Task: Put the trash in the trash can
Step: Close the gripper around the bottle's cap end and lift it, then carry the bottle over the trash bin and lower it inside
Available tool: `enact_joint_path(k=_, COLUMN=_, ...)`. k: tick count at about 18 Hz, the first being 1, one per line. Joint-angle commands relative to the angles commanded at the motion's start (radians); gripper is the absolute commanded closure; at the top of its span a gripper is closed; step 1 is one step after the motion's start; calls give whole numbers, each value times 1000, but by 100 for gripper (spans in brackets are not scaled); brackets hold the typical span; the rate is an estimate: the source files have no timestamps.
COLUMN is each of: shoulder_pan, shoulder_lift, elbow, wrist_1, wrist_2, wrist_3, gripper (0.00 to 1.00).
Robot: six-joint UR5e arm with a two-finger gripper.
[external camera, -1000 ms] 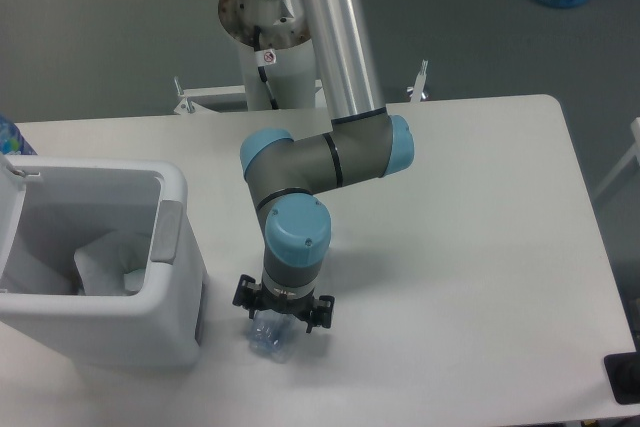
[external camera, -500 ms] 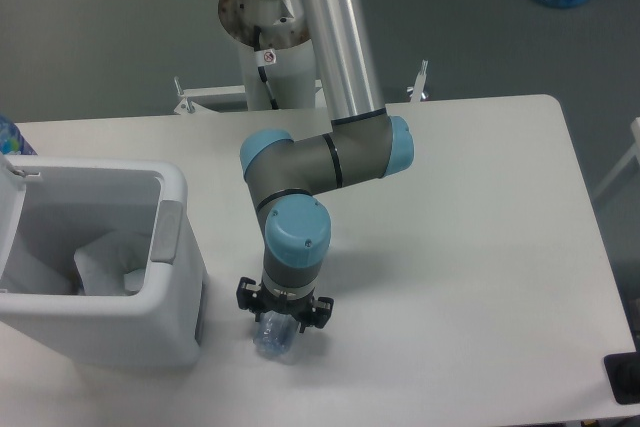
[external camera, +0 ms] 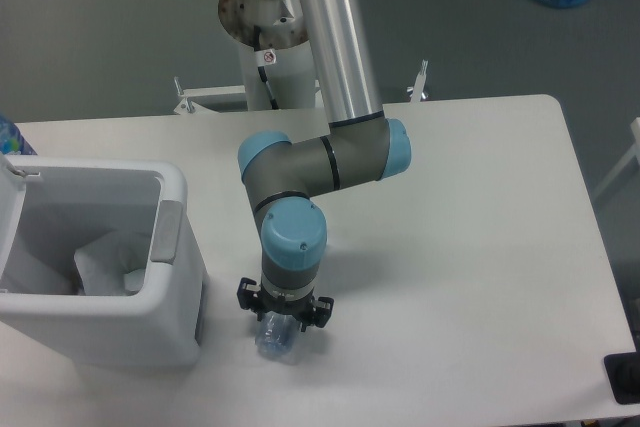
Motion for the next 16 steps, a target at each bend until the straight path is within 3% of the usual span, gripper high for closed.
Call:
enact_joint_path(k=4, shoulder_pan=0, shoulder_lift=3, elbow=0, wrist_1=0, wrist_2=0, wrist_3=2, gripper=52)
enact_joint_path(k=9, shoulder_pan=3, shoulder_lift=17, elbow=17, wrist_1=-2, wrist_2=-5, wrist_3=8, gripper=51)
enact_joint_path(k=14, shoulder_pan=41, shoulder_lift=81, elbow=78, wrist_1=-2, wrist_2=-15, wrist_3=9, gripper=50)
enact_joint_path(k=16, shoulder_pan=55, shoulder_lift=87, elbow=145, wrist_1=-2, wrist_2=-56, wrist_3=0, gripper=50)
